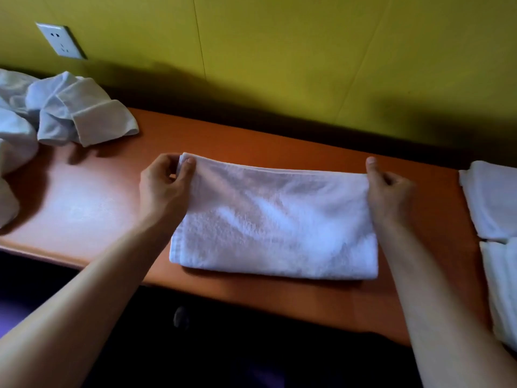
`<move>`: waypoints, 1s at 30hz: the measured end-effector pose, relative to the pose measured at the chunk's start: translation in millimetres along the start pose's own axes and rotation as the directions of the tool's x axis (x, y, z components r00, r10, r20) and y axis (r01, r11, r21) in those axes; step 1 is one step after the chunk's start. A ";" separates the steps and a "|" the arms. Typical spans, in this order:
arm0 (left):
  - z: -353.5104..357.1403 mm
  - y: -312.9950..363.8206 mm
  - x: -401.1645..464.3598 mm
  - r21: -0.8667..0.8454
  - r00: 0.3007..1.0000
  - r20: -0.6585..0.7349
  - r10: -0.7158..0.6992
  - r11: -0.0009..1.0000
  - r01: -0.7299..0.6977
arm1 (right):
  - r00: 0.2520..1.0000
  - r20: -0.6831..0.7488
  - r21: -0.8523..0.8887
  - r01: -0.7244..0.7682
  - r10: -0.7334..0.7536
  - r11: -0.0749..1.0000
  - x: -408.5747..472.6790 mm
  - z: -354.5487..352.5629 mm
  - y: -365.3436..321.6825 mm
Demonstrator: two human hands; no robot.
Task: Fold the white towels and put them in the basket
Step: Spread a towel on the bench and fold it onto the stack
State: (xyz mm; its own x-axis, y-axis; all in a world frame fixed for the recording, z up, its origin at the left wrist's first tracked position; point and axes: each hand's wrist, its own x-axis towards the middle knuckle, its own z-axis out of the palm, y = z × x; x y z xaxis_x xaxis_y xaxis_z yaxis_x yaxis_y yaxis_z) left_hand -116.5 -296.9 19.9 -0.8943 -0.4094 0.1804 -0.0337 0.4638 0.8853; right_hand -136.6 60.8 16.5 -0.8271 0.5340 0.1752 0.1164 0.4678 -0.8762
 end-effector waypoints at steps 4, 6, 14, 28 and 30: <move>17.4 -11.0 23.1 0.046 0.999 -0.004 -0.034 0.998 0.035 | 1.000 0.002 -0.074 -0.020 0.020 0.997 23.7 23.4 9.5; 28.7 -18.5 30.1 0.083 0.995 0.014 -0.096 0.992 0.095 | 0.999 0.001 -0.122 -0.051 0.051 0.991 29.9 33.6 18.6; 39.5 -31.3 -22.2 0.462 0.919 0.347 0.188 0.819 -0.342 | 0.866 0.169 -0.307 0.500 -0.470 0.810 -9.1 35.4 44.5; 56.3 -9.7 -114.8 0.475 0.684 0.692 0.230 0.568 -0.672 | 0.735 0.662 -0.542 0.604 -0.146 0.584 -77.2 -9.8 47.1; 55.3 -5.1 -112.6 0.496 0.674 0.718 0.174 0.551 -0.671 | 0.760 0.632 -0.579 0.594 -0.154 0.558 -103.2 -20.2 41.9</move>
State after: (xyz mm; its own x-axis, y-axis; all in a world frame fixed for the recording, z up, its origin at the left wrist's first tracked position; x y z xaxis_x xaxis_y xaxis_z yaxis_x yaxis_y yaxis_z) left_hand -40.3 -209.7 -28.6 -0.9289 0.3690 -0.0323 0.3601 0.9200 0.1547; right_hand -35.3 39.6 -29.2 -0.9937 -0.1113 -0.0158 -0.1085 0.9862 -0.1253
